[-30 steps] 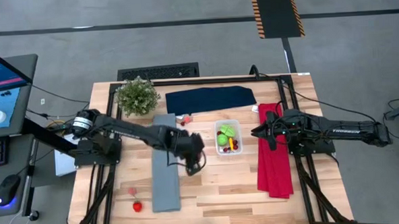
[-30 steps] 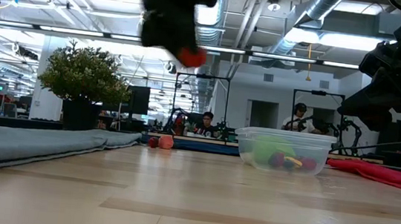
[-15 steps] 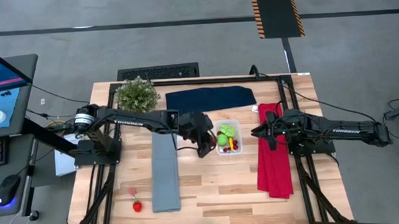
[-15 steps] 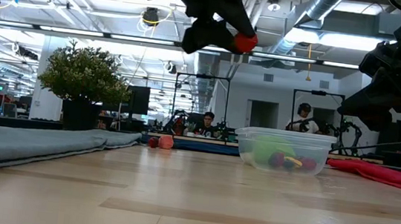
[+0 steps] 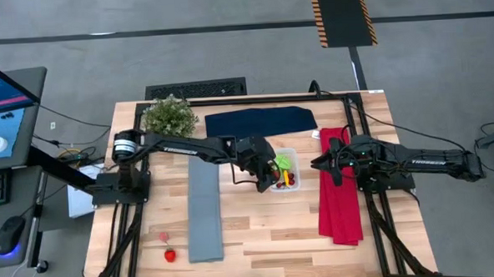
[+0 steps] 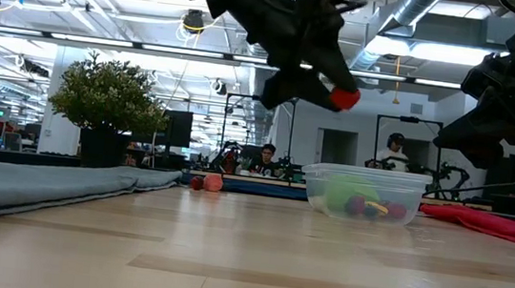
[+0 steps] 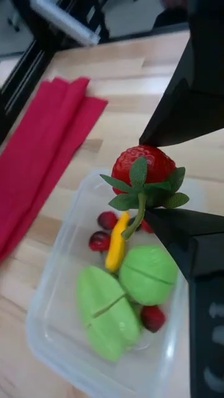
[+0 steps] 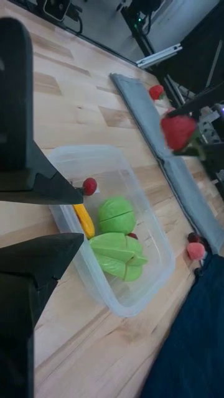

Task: Pick and placing Produce into tupperware
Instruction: Put the red strawberry into the transparent bin

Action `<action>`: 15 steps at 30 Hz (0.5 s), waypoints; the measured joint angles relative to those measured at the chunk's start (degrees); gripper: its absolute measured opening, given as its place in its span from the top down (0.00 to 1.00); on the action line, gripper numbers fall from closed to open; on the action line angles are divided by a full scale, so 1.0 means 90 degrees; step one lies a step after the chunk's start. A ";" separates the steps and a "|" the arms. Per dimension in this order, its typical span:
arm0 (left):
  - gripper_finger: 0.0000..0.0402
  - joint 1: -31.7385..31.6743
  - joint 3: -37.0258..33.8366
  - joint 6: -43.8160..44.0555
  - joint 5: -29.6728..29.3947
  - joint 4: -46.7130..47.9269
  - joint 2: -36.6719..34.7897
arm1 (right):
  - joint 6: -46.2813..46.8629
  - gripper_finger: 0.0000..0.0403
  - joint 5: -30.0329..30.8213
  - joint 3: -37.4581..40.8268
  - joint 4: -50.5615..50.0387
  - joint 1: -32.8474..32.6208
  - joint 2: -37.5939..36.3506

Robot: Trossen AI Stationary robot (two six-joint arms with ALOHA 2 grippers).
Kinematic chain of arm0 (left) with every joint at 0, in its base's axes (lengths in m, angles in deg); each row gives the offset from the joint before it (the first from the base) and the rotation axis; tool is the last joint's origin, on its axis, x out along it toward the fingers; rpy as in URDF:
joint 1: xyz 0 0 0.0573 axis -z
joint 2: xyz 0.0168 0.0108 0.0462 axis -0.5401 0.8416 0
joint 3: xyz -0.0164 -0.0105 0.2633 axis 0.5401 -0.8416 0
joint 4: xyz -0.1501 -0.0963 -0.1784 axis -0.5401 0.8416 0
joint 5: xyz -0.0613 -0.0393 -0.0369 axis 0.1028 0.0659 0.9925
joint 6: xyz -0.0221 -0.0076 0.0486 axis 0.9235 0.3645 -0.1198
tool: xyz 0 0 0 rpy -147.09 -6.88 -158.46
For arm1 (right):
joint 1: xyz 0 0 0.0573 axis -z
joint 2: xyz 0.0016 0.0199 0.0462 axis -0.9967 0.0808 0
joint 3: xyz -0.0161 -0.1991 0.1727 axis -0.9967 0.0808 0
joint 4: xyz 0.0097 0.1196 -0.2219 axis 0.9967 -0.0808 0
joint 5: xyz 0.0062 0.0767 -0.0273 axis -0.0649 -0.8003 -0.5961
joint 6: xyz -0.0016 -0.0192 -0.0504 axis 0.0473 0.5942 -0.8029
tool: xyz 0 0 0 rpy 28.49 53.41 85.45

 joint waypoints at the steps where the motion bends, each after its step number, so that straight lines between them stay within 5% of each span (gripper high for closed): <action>1: 0.61 0.0002 0.0063 0.0015 -0.0059 -0.0016 0.0084 | 0.0002 0.73 0.0000 0.0000 0.0001 0.0002 0.0001; 10: 0.61 0.0000 0.0476 0.0199 -0.0165 -0.0006 0.0623 | 0.0000 0.73 0.0000 0.0000 0.0010 0.0000 0.0001; 15: 0.52 0.0022 0.0641 0.0191 -0.0115 0.0013 0.0774 | 0.0000 0.73 -0.0002 0.0000 0.0011 0.0000 0.0000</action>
